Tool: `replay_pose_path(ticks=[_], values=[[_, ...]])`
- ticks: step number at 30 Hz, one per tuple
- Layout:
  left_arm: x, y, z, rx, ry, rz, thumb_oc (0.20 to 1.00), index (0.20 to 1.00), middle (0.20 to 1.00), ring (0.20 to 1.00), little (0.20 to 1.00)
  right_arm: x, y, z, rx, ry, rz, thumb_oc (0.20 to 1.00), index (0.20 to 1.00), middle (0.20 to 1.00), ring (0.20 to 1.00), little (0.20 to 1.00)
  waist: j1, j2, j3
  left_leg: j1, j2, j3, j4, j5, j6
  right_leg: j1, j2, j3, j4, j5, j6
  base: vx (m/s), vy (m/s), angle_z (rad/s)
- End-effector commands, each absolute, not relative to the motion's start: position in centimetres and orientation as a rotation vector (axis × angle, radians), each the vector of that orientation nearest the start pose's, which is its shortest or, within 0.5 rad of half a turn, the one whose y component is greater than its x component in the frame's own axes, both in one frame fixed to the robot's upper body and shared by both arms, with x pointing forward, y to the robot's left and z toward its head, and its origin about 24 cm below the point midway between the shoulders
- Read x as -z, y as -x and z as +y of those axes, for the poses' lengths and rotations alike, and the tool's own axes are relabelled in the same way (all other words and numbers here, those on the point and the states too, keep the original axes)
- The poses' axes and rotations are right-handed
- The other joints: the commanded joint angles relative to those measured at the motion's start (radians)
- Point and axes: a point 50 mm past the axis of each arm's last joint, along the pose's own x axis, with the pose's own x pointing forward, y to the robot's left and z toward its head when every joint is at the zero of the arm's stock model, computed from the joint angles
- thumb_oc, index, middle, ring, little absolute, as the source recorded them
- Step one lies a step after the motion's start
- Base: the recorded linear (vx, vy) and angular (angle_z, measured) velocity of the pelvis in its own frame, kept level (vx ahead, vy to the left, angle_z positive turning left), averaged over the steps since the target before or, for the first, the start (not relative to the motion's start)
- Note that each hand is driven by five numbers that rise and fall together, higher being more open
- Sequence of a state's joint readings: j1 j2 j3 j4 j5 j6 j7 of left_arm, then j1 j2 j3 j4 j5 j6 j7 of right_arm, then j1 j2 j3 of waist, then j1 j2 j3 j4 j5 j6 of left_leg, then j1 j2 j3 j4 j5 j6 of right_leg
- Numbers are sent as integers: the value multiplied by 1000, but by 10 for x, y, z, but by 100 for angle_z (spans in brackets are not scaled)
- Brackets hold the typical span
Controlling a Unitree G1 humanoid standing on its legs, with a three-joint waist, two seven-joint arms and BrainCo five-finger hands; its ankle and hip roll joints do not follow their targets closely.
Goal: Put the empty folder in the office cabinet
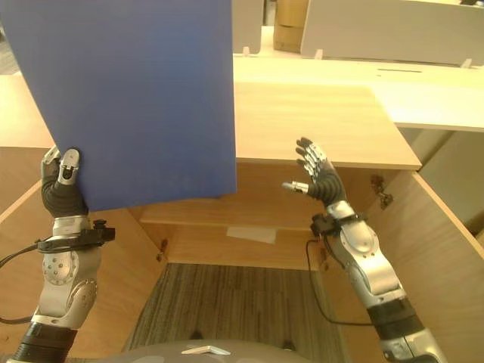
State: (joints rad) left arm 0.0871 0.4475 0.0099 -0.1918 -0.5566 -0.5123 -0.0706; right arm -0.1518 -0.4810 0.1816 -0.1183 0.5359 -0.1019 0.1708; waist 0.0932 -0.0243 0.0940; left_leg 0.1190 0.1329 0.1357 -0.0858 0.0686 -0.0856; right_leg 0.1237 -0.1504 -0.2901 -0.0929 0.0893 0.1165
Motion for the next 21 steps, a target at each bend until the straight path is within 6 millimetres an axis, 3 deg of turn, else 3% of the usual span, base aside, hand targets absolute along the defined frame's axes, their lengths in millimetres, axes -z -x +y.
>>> replay_pose_path(ticks=[1,10,21], values=[[-155,-226,227,140,79,-711,200,200,200,200,200,-155,-279,-171,-440,-96,-392,1000,1000,1000,1000,1000,27,-11,-18,5,-45,-51,-1,-73,32,37,-54,-15,6,-32,43,25,27,3],[-147,-231,226,222,52,-627,200,200,200,200,200,-176,-293,-153,-541,-166,-376,1000,1000,1000,1000,1000,64,-17,-23,-5,-53,-65,-1,-67,38,35,-66,-40,6,-21,51,36,11,8],[-142,-235,221,288,29,-579,200,200,200,200,200,-181,-295,-125,-716,-240,-298,1000,1000,1000,1000,1000,77,-22,-24,-6,-53,-62,-1,-64,39,35,-67,-46,6,-18,54,9,-1,4]])
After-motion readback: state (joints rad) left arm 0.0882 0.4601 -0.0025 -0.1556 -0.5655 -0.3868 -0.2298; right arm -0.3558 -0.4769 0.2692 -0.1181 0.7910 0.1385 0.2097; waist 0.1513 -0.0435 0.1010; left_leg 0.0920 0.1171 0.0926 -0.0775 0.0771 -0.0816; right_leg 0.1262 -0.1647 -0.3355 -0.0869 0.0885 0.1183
